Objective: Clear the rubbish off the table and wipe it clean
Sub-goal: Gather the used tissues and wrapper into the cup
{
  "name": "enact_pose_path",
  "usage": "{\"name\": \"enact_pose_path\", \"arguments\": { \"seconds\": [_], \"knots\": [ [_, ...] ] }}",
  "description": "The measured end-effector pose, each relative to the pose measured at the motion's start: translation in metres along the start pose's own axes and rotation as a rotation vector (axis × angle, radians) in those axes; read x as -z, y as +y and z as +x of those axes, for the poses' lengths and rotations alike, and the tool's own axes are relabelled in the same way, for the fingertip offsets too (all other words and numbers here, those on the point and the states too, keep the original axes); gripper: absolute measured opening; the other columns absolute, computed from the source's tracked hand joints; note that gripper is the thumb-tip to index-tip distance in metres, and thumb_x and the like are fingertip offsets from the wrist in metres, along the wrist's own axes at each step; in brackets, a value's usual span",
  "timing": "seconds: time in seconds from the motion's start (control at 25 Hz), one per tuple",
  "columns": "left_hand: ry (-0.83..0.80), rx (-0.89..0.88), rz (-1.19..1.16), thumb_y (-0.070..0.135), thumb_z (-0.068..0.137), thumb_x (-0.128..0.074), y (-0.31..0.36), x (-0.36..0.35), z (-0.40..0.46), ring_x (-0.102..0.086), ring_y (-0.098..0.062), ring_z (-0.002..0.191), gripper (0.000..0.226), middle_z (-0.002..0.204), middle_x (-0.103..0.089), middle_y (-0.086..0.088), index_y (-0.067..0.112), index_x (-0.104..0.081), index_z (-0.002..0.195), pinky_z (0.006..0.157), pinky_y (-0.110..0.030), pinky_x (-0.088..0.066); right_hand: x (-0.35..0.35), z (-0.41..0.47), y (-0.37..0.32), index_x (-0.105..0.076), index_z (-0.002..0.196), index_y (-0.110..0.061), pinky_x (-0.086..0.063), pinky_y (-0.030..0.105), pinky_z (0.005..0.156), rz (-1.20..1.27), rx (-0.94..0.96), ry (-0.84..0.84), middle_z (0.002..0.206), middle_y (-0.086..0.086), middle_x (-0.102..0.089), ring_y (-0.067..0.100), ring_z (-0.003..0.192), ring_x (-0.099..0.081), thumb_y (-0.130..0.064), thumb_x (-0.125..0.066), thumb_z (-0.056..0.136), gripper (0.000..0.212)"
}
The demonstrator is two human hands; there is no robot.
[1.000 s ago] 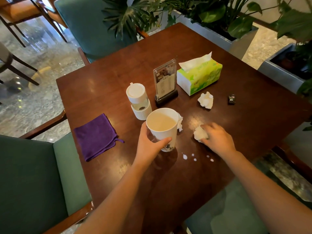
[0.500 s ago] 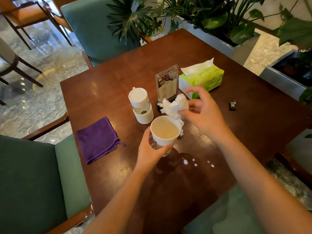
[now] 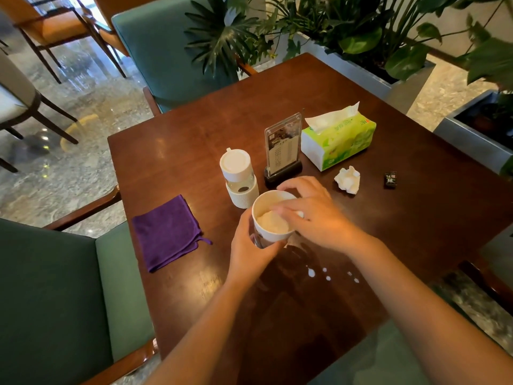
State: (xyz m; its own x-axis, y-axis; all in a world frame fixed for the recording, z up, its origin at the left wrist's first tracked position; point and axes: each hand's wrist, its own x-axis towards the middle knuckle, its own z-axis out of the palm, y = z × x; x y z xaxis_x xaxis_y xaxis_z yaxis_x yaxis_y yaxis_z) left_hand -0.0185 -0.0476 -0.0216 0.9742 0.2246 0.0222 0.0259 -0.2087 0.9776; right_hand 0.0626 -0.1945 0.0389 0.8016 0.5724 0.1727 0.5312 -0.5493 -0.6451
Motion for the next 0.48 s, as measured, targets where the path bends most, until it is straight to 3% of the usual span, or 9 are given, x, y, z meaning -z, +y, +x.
{"name": "enact_pose_path", "arguments": {
  "seconds": [0.08, 0.16, 0.28, 0.36, 0.48],
  "knots": [
    [0.023, 0.028, 0.021, 0.019, 0.069, -0.082, -0.004, 0.003, 0.0, -0.047, 0.001, 0.12, 0.074, 0.124, -0.053, 0.024, 0.04, -0.041, 0.127, 0.093, -0.021, -0.046, 0.002, -0.006, 0.021, -0.068, 0.107, -0.017, -0.034, 0.029, 0.095, 0.096, -0.059, 0.131, 0.115, 0.002, -0.058, 0.015, 0.112, -0.045, -0.029, -0.051, 0.088, 0.028],
    [0.044, 0.063, 0.037, 0.016, 0.069, -0.081, -0.008, 0.006, 0.001, -0.045, 0.007, 0.118, 0.076, 0.123, -0.05, 0.028, 0.046, -0.039, 0.124, 0.091, -0.018, -0.046, -0.003, -0.01, 0.05, -0.062, 0.117, -0.017, -0.038, 0.035, 0.096, -0.057, -0.183, 0.192, 0.122, 0.007, -0.057, 0.023, 0.116, -0.047, -0.023, -0.056, 0.089, 0.029],
    [0.075, 0.094, 0.028, 0.013, 0.068, -0.081, -0.014, 0.007, 0.002, -0.043, 0.017, 0.113, 0.079, 0.12, -0.047, 0.032, 0.049, -0.037, 0.122, 0.077, -0.004, -0.044, -0.021, -0.011, 0.083, -0.045, 0.135, -0.021, -0.035, 0.045, 0.104, -0.345, -0.33, -0.02, 0.145, 0.009, -0.039, 0.028, 0.133, -0.032, -0.027, -0.059, 0.088, 0.049],
    [0.082, 0.104, 0.034, 0.015, 0.067, -0.082, -0.017, 0.007, 0.002, -0.041, 0.02, 0.111, 0.08, 0.121, -0.045, 0.031, 0.049, -0.035, 0.122, 0.072, -0.001, -0.043, -0.039, -0.008, 0.095, -0.036, 0.14, -0.025, -0.031, 0.043, 0.107, -0.405, -0.314, -0.185, 0.152, 0.006, -0.027, 0.026, 0.138, -0.024, -0.03, -0.057, 0.089, 0.055],
    [0.095, 0.107, 0.072, 0.02, 0.066, -0.083, -0.021, 0.011, 0.003, -0.04, 0.018, 0.115, 0.081, 0.122, -0.044, 0.034, 0.047, -0.034, 0.125, 0.085, -0.006, -0.044, -0.061, 0.001, 0.104, -0.045, 0.135, -0.023, -0.035, 0.039, 0.105, -0.35, -0.278, -0.236, 0.149, 0.006, -0.035, 0.025, 0.134, -0.033, -0.028, -0.054, 0.091, 0.045]
  ]
}}
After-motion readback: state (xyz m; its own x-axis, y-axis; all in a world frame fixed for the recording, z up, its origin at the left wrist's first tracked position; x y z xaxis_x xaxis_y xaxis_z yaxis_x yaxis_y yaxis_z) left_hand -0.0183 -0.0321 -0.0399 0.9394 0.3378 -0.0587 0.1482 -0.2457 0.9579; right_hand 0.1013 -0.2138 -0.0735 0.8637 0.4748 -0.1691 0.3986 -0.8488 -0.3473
